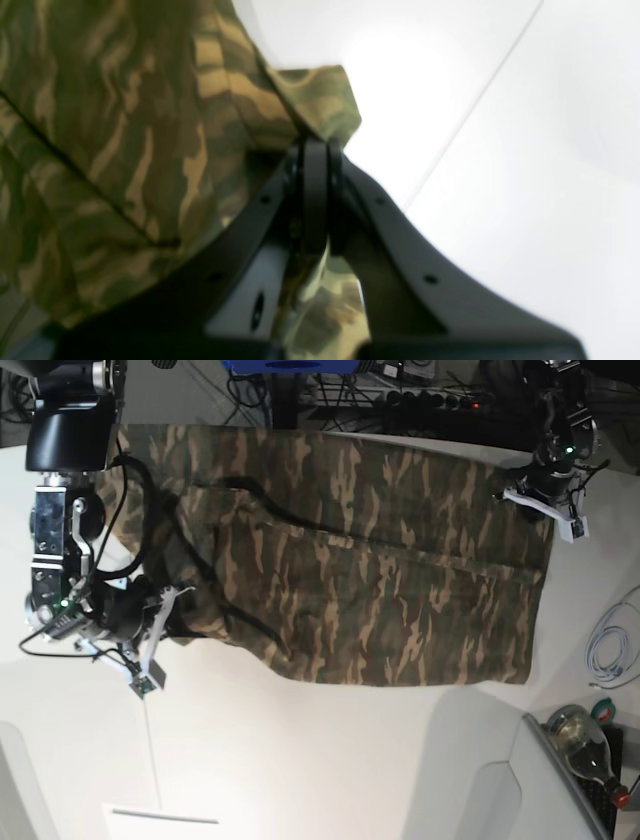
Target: Layout the t-shirt on the table in an organized manner, then fold the t-shirt properly
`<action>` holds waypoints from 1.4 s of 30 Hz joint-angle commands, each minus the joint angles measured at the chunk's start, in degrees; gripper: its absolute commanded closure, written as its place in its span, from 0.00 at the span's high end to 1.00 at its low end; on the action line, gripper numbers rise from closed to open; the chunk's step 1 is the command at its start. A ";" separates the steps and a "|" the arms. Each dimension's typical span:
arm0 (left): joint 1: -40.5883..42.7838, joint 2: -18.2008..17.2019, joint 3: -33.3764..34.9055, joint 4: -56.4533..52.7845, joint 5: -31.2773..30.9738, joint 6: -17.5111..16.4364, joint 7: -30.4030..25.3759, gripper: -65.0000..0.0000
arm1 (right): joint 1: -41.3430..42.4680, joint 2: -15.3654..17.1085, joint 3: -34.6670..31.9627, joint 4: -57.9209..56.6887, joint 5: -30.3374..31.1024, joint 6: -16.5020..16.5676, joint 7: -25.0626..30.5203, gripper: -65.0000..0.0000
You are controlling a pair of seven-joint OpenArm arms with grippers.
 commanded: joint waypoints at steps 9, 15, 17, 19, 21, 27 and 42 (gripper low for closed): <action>0.41 0.79 -0.19 0.13 3.01 -0.08 -0.68 0.00 | 0.29 0.39 0.22 11.35 0.32 0.12 -1.98 0.01; 0.50 0.79 -0.19 -0.22 3.18 -0.08 -0.68 0.00 | 1.70 1.80 0.40 11.35 0.32 0.12 -1.45 0.01; 0.50 0.79 -0.19 -0.22 3.09 -0.08 -0.68 0.00 | 2.66 2.15 0.40 11.44 0.32 0.12 -0.75 0.01; 0.59 0.79 -0.19 -0.22 3.09 -0.08 -0.68 0.00 | 3.28 2.24 0.40 11.44 0.32 0.12 0.48 0.01; 0.59 0.79 -0.19 -0.22 3.09 -0.08 -0.68 0.00 | 4.07 2.24 0.40 11.44 0.32 0.12 0.75 0.01; 0.59 0.79 -0.19 0.04 3.01 -0.08 -0.68 0.00 | 4.69 2.33 -0.04 11.70 0.40 0.30 0.40 0.01; 4.37 0.62 -0.27 9.27 -1.57 -0.17 -0.50 0.00 | -14.30 -3.74 0.22 11.79 0.49 0.12 0.92 0.02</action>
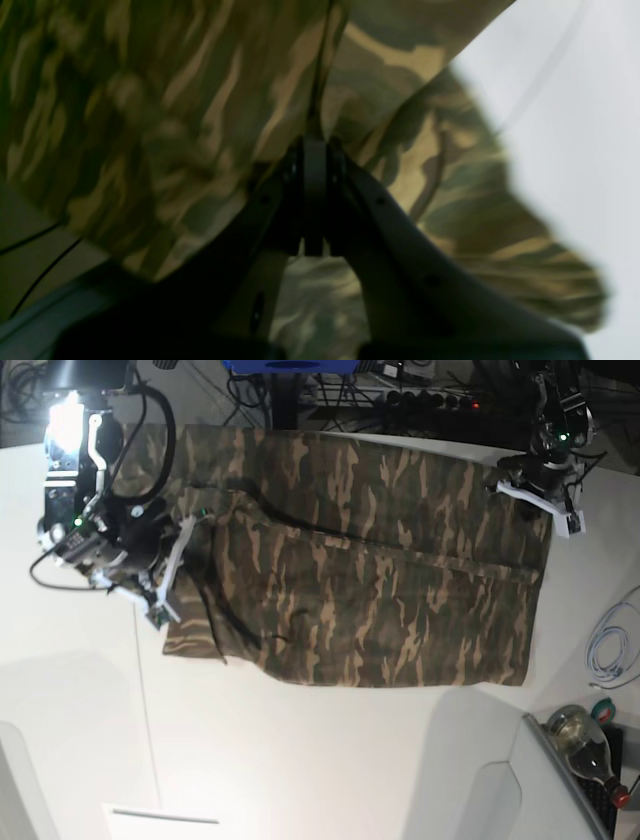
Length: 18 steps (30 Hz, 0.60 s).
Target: Layout the t-shirt on the table in an organized manner, then fold the t-shirt properly
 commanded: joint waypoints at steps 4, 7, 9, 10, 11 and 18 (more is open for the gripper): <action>0.48 -0.85 -0.25 1.34 -2.52 -0.11 -1.36 0.00 | 0.16 0.04 0.18 -5.01 0.40 -0.09 0.18 0.06; 0.48 -0.85 -0.60 1.34 -2.43 -0.11 -1.36 0.00 | -0.10 0.04 0.18 -4.65 0.40 -0.09 -0.17 0.30; 0.48 -0.85 -2.01 1.34 -2.43 -0.11 -1.36 0.00 | -0.54 0.13 0.18 -0.87 0.40 -1.33 -1.14 0.44; 0.39 -0.85 -2.80 1.34 -2.43 -0.20 -1.36 0.00 | -0.63 0.13 0.18 2.11 0.40 -3.08 -1.32 0.51; 0.39 -0.85 -3.42 1.34 -2.43 -0.20 -1.36 0.00 | -0.63 0.13 -0.09 5.28 0.40 -5.11 -1.05 0.55; 0.48 -0.85 -5.44 1.08 -2.34 -0.28 -1.36 0.00 | 9.22 1.27 -7.12 -0.17 0.32 -8.18 2.99 0.55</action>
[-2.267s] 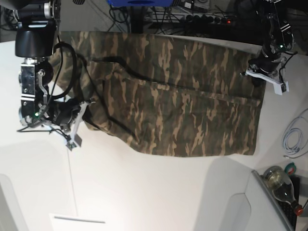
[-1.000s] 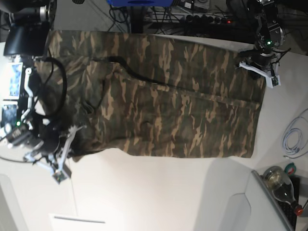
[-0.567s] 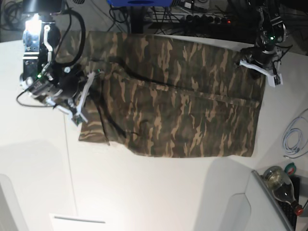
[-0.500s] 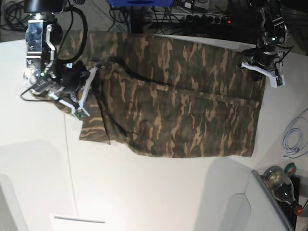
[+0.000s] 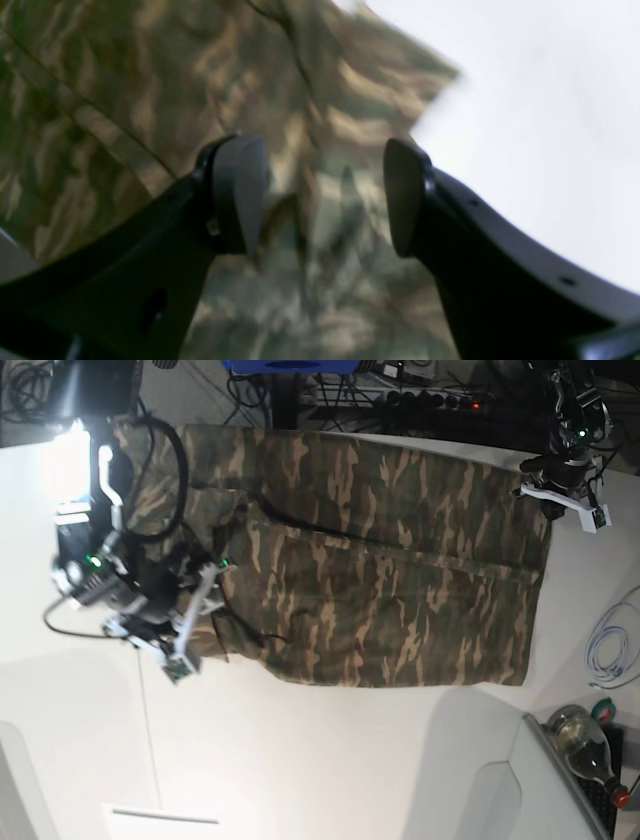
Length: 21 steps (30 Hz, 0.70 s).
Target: Layout the t-shirt on the table in an organized manner, then fold the t-shirt properly
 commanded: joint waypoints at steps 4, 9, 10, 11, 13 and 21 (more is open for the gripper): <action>0.02 -0.72 -0.37 0.71 -0.33 -0.30 -1.27 0.00 | 6.59 0.29 -2.70 -9.87 0.16 -1.04 2.26 0.55; 0.72 -0.72 -0.37 0.71 -0.33 -0.30 -1.27 0.00 | 9.05 0.82 -3.49 -19.10 0.16 -6.93 10.08 0.55; 0.72 -0.72 -0.37 0.71 -0.33 -0.30 -1.27 0.00 | 9.58 1.35 -3.75 -20.60 0.16 -6.93 10.08 0.55; 0.72 -0.72 -0.37 0.62 -0.33 -0.30 -1.27 0.00 | 9.84 2.14 -3.75 -21.91 0.16 -6.93 10.26 0.55; 0.81 -0.72 -0.37 0.62 -0.33 -0.30 -1.27 0.00 | 10.45 2.75 -3.67 -23.59 0.16 -7.02 10.34 0.53; 0.81 -0.72 -0.37 0.62 -0.33 -0.30 -1.27 0.00 | 10.28 4.33 -3.49 -23.50 0.16 -7.02 10.34 0.20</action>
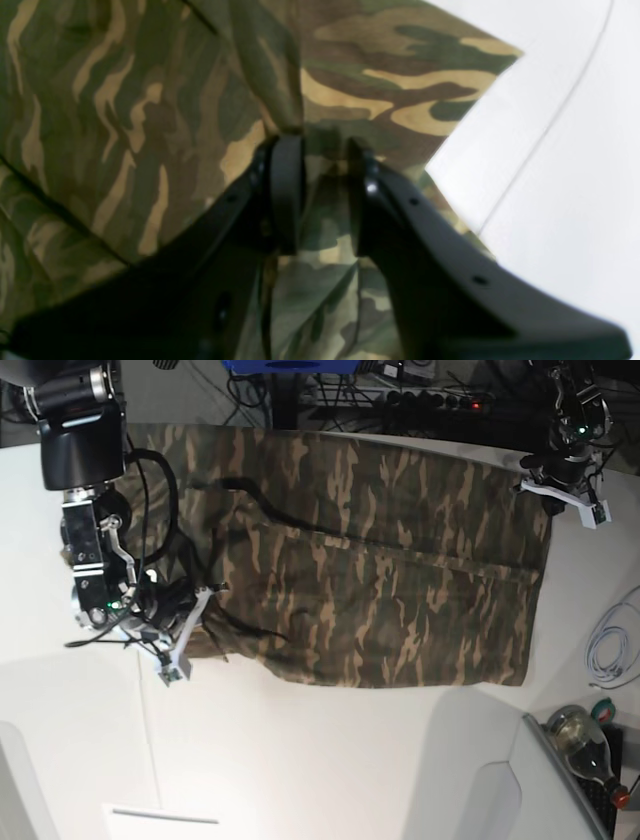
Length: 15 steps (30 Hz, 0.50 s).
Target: Layout the t-shirt on the table in an organized manner, then fold the t-shirt properly
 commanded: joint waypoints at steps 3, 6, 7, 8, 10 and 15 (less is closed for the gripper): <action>0.02 -0.67 -0.32 0.77 0.08 -0.17 -1.18 0.00 | 1.19 0.44 0.25 1.16 0.21 -0.05 0.84 0.10; 0.02 -0.67 -0.32 0.77 0.00 -0.17 -1.18 0.00 | 1.19 0.36 0.51 1.16 0.21 0.04 0.75 0.08; 0.02 -0.67 -0.32 0.77 0.00 -0.17 -1.18 0.00 | 1.19 0.27 0.42 1.16 0.21 0.04 0.66 0.08; 0.02 -0.67 -0.32 0.77 0.08 -0.17 -1.18 0.00 | 1.19 0.18 0.25 1.16 0.21 0.04 0.57 0.09; 0.02 -0.67 -0.32 0.77 0.08 -0.17 -1.18 0.00 | 1.10 0.00 0.16 1.16 0.21 0.04 0.57 0.18; 0.02 -0.67 -0.32 0.77 0.08 -0.17 -1.18 0.00 | 1.36 0.00 0.16 1.60 0.21 0.13 0.84 0.34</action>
